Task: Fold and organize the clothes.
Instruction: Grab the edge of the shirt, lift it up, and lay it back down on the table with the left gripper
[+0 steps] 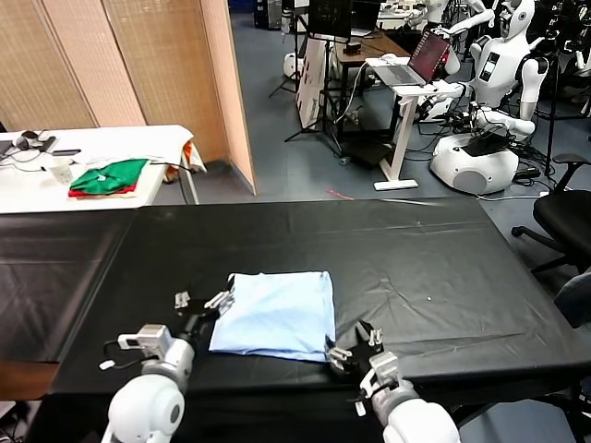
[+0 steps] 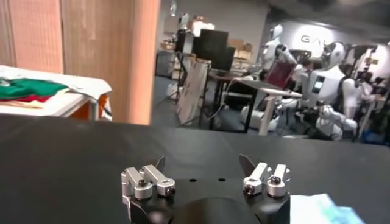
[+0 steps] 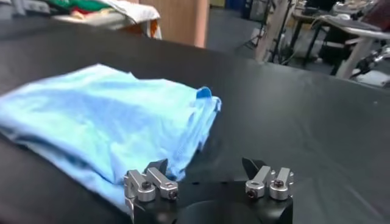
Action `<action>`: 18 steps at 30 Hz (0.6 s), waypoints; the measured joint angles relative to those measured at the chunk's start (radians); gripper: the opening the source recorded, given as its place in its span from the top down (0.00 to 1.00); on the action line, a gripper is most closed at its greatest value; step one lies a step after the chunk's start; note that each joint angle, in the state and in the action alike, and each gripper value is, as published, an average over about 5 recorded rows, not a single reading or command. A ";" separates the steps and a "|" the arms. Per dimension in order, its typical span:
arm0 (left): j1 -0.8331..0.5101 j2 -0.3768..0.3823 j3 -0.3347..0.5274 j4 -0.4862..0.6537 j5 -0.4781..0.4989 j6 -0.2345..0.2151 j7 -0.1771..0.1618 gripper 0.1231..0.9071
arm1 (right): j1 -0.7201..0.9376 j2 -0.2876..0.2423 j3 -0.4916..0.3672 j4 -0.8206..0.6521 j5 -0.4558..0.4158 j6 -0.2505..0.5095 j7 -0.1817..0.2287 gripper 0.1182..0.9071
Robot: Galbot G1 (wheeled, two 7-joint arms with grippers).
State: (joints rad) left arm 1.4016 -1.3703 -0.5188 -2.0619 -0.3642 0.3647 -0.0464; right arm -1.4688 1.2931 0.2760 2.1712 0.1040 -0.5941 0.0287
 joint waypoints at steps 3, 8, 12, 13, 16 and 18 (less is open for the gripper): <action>0.007 -0.012 -0.013 0.025 -0.032 0.001 0.017 0.00 | -0.035 0.008 0.040 0.053 0.054 0.029 0.002 0.00; 0.016 -0.043 -0.021 0.069 -0.101 0.002 0.039 0.00 | -0.084 0.010 0.125 0.130 0.153 0.056 0.006 0.00; 0.016 -0.064 -0.028 0.095 -0.148 0.001 0.047 0.00 | -0.102 0.009 0.177 0.154 0.187 0.069 0.006 0.00; 0.016 -0.067 -0.028 0.101 -0.154 0.000 0.049 0.00 | -0.104 0.009 0.186 0.158 0.191 0.072 0.006 0.00; 0.015 -0.071 -0.033 0.117 -0.174 -0.001 0.056 0.00 | -0.111 0.009 0.204 0.167 0.200 0.078 0.005 0.00; 0.017 -0.072 -0.039 0.127 -0.193 -0.003 0.059 0.00 | -0.113 0.009 0.210 0.170 0.202 0.080 0.004 0.00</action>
State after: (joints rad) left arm 1.4183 -1.4424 -0.5575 -1.9353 -0.5574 0.3617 0.0124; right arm -1.5821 1.3023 0.4855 2.3407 0.3057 -0.5141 0.0324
